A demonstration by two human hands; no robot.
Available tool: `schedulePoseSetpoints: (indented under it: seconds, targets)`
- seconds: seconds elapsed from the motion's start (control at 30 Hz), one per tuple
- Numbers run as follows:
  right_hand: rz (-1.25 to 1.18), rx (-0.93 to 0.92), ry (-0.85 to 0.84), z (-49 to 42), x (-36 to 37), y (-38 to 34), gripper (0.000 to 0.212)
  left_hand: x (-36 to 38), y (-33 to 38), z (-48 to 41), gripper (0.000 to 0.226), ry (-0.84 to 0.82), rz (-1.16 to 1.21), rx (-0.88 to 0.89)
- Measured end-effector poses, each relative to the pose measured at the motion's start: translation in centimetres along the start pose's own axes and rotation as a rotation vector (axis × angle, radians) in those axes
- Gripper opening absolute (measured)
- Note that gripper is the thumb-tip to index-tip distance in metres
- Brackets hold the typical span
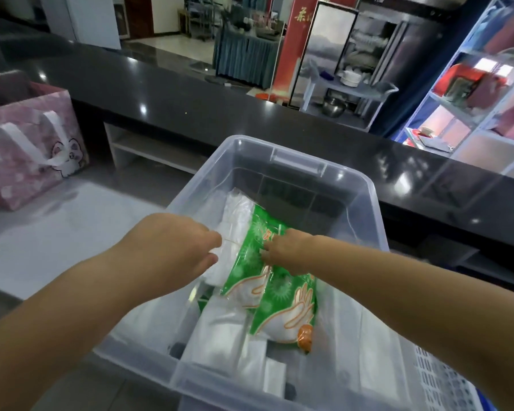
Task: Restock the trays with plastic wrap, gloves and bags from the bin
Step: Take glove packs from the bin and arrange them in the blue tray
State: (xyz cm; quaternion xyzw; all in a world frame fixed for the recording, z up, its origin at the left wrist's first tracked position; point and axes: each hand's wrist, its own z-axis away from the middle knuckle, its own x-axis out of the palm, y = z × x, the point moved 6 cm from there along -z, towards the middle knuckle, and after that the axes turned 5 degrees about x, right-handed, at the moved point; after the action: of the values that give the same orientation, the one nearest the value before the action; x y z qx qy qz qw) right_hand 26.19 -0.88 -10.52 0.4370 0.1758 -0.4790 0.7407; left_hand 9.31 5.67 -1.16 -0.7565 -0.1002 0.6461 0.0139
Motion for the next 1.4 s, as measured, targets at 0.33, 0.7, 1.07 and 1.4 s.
schedulePoseSetpoints:
  seconds: [0.33,0.7,1.07,1.4]
  targets:
    - [0.054,0.085,0.037,2.2,-1.1,2.8,0.046,0.8,0.1,-0.1,0.033,-0.082,-0.010,-0.002]
    - [-0.319,0.188,0.743,9.8,-10.8,6.4,0.031,-1.3,1.1,-4.4,0.042,-0.138,0.416,-0.198]
    - [-0.672,0.521,1.127,8.1,-8.0,10.6,0.012,-2.6,-6.9,-6.2,0.015,0.445,0.409,-0.472]
    - [-0.124,-0.002,0.318,-3.5,-3.5,2.1,0.050,-1.0,-8.2,-6.2,0.014,0.622,0.530,-0.511]
